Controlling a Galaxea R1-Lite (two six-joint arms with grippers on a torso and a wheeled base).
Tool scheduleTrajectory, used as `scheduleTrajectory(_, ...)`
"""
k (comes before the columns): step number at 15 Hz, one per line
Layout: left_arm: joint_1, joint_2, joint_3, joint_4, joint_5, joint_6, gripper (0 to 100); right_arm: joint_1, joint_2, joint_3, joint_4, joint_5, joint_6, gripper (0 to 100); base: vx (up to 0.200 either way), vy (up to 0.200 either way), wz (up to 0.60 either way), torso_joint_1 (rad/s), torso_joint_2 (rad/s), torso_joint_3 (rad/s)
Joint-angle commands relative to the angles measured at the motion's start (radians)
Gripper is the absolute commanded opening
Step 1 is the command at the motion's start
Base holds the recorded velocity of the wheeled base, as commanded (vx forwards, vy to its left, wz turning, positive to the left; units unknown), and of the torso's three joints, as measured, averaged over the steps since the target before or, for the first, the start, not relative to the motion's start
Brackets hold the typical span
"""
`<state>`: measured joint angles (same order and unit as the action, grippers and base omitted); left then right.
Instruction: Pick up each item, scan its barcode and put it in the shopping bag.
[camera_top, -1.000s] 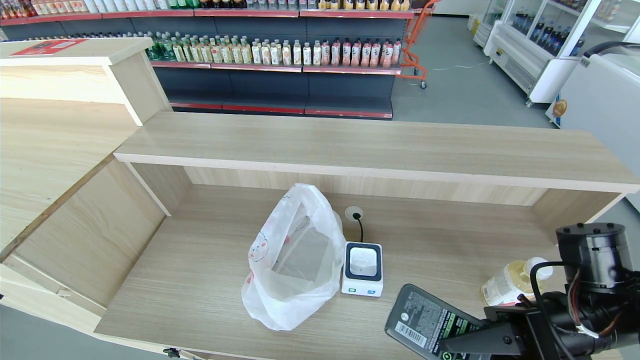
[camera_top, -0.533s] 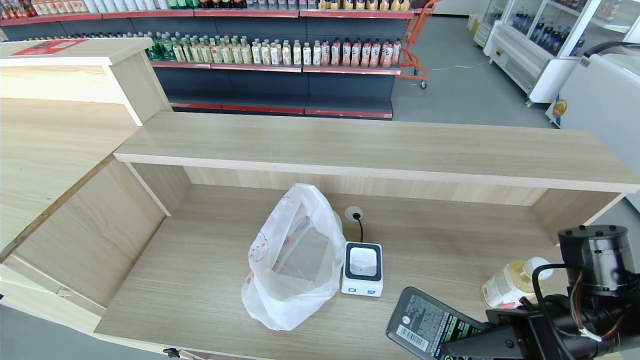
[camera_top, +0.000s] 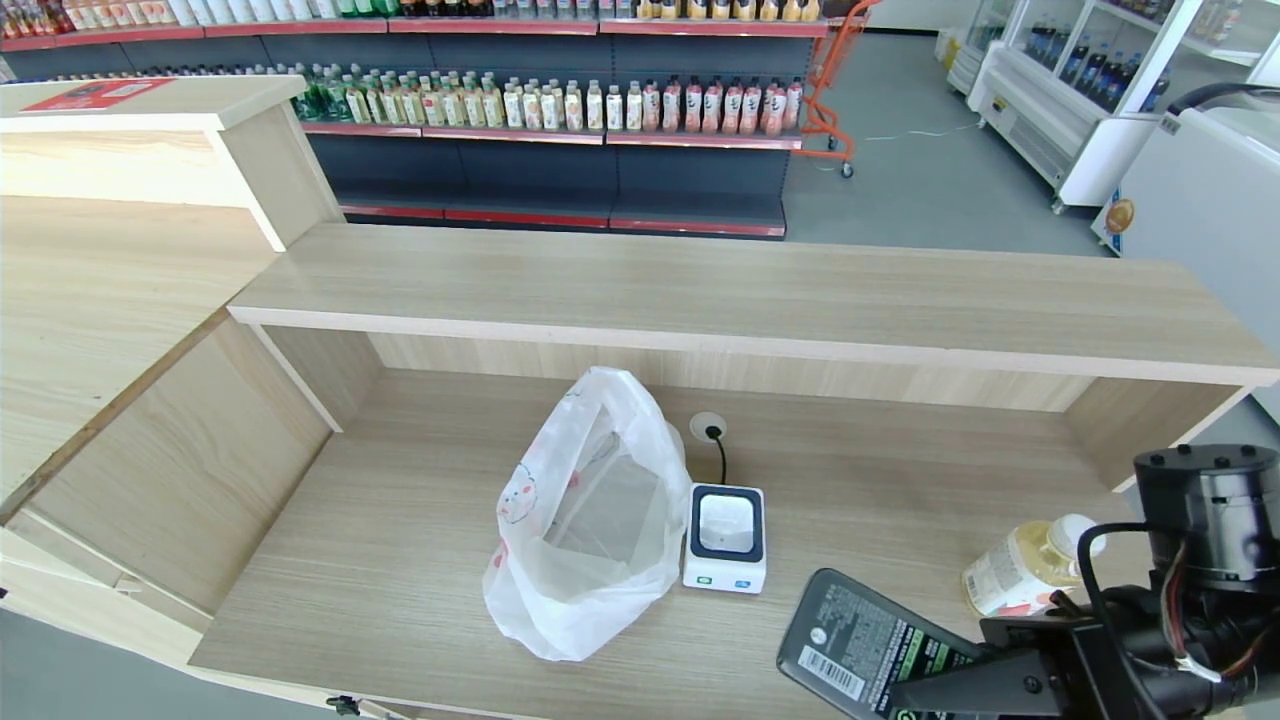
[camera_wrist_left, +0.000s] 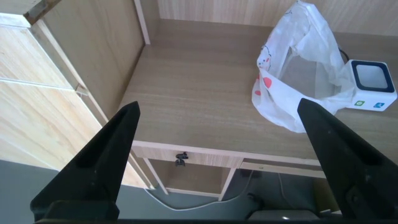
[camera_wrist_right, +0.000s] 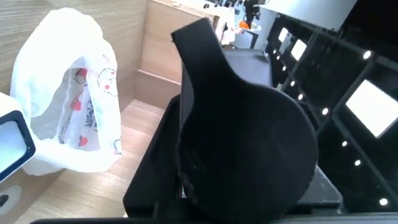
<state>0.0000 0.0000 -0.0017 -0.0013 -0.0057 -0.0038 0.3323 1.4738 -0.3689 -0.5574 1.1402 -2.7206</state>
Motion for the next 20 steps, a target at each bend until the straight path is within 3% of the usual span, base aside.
scheduleTrajectory(1, 0.0, 0.0, 0.0, 0.0, 0.0, -0.001, 100, -0.059, -0.15, -0.025, 0.025, -0.007, 0.242, 0, 0.0, 0.0, 0.0, 0.0, 0.0, 0.0)
scheduleTrajectory(3, 0.0, 0.0, 0.0, 0.0, 0.0, -0.001, 100, -0.101, -0.237, -0.005, 0.106, -0.08, 0.527, 0, 0.0, 0.0, 0.0, 0.0, 0.0, 0.0)
scheduleTrajectory(5, 0.0, 0.0, 0.0, 0.0, 0.0, -0.001, 100, -0.145, -0.29, -0.024, 0.218, -0.283, 0.754, 0, 0.0, 0.0, 0.0, 0.0, 0.0, 0.0)
scheduleTrajectory(7, 0.0, 0.0, 0.0, 0.0, 0.0, -0.001, 100, -0.237, -0.297, -0.024, 0.226, -0.29, 0.989, 0, 0.0, 0.0, 0.0, 0.0, 0.0, 0.0)
scheduleTrajectory(10, 0.0, 0.0, 0.0, 0.0, 0.0, -0.001, 100, -0.243, -0.293, -0.031, 0.223, -0.358, 1.345, 0, 0.0, 0.0, 0.0, 0.0, 0.0, 0.0)
scheduleTrajectory(11, 0.0, 0.0, 0.0, 0.0, 0.0, -0.001, 100, -0.243, -0.285, -0.036, 0.223, -0.379, 1.409, 0, 0.0, 0.0, 0.0, 0.0, 0.0, 0.0)
scheduleTrajectory(13, 0.0, 0.0, 0.0, 0.0, 0.0, -0.001, 100, -0.236, -0.187, -0.051, 0.223, -0.445, 1.874, 0, 0.0, 0.0, 0.0, 0.0, 0.0, 0.0)
scheduleTrajectory(16, 0.0, 0.0, 0.0, 0.0, 0.0, -0.001, 100, -0.128, -0.013, -0.174, 0.217, -0.448, 2.48, 0, 0.0, 0.0, 0.0, 0.0, 0.0, 0.0)
scheduleTrajectory(17, 0.0, 0.0, 0.0, 0.0, 0.0, -0.001, 100, -0.128, -0.013, -0.174, 0.217, -0.448, 2.48, 0, 0.0, 0.0, 0.0, 0.0, 0.0, 0.0)
scheduleTrajectory(18, 0.0, 0.0, 0.0, 0.0, 0.0, -0.001, 100, -0.107, 0.123, -0.262, 0.209, -0.491, 2.632, 0, 0.0, 0.0, 0.0, 0.0, 0.0, 0.0)
scheduleTrajectory(20, 0.0, 0.0, 0.0, 0.0, 0.0, -0.001, 100, -0.058, 0.212, -0.324, 0.208, -0.582, 2.808, 0, 0.0, 0.0, 0.0, 0.0, 0.0, 0.0)
